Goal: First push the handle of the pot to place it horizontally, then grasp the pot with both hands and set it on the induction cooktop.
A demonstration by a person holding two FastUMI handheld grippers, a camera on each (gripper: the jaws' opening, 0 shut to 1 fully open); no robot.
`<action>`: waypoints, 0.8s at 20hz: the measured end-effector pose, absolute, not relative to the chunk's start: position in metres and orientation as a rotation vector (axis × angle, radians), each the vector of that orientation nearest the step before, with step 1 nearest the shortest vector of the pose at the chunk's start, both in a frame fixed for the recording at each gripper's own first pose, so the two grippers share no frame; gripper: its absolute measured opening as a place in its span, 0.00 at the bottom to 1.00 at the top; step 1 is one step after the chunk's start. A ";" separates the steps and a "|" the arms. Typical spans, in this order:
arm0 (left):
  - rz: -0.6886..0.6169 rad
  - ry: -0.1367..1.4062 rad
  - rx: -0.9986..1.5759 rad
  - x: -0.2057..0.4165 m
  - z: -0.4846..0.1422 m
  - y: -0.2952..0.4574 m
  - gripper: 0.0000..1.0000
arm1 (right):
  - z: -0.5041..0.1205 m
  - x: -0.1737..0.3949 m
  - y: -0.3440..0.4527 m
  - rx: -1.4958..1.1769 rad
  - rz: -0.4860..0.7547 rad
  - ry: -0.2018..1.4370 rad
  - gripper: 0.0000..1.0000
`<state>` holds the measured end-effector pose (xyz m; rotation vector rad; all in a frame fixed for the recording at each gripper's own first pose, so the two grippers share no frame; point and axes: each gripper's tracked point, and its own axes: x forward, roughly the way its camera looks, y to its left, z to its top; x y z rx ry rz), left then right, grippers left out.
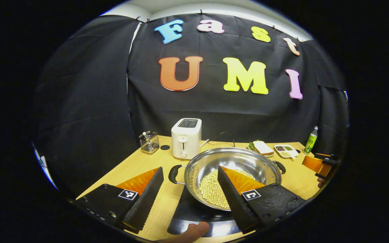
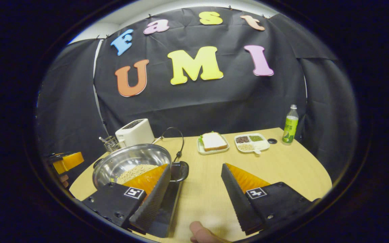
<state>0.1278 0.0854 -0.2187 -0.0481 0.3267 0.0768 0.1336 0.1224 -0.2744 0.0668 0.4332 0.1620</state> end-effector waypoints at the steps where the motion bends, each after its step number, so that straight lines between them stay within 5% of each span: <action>1: 0.076 0.317 -0.042 0.121 -0.215 0.078 0.95 | -0.271 0.126 0.116 0.070 0.158 0.424 0.95; 16: 0.021 0.105 -0.050 -0.010 -0.119 0.004 0.96 | -0.140 -0.019 0.019 0.029 0.091 0.177 0.96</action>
